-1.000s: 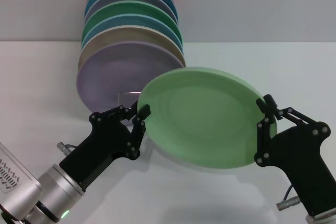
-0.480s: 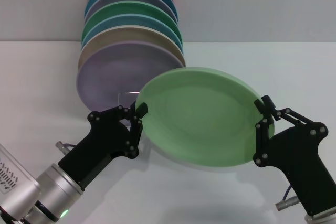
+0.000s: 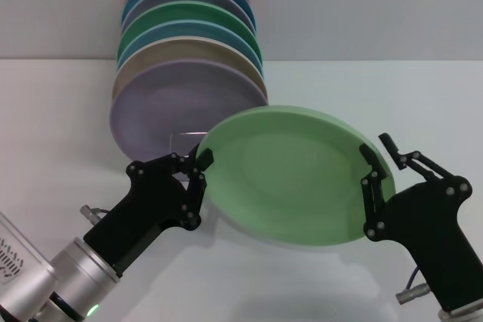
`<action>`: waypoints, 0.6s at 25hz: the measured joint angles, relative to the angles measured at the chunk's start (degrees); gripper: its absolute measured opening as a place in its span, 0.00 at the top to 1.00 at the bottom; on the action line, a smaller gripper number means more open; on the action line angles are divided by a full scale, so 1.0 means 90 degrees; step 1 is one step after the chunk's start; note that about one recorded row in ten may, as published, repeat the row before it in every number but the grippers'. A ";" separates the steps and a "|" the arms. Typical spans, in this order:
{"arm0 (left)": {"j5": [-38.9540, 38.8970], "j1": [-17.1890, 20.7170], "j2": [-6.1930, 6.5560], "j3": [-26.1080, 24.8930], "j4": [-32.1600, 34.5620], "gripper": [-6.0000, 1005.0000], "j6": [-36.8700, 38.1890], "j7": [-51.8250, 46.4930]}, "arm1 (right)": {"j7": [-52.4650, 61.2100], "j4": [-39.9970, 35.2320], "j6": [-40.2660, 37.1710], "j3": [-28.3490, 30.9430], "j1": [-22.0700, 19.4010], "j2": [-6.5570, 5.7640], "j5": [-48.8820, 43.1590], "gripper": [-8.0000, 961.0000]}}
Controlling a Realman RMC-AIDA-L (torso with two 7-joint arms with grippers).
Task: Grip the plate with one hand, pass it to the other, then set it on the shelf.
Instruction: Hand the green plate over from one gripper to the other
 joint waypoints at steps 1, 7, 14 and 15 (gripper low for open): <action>-0.0001 0.0006 0.0000 -0.0006 0.0000 0.95 0.0007 0.0000 | 0.0006 0.0002 -0.0023 0.0000 0.0000 0.0000 -0.0004 0.91; -0.0017 0.0084 0.0005 -0.0203 0.0003 0.95 0.0074 0.0006 | 0.0307 0.0058 -0.0480 -0.0137 0.0000 0.0000 -0.0019 0.80; -0.0020 0.0177 0.0006 -0.0515 -0.0025 0.95 0.0241 0.0005 | 0.0921 0.0250 -0.1244 -0.0376 -0.0010 0.0000 -0.0108 0.71; -0.0020 0.0233 0.0011 -0.0651 -0.0051 0.95 0.0417 -0.0022 | 0.1166 0.0297 -0.1485 -0.0385 -0.0031 0.0000 -0.0110 0.71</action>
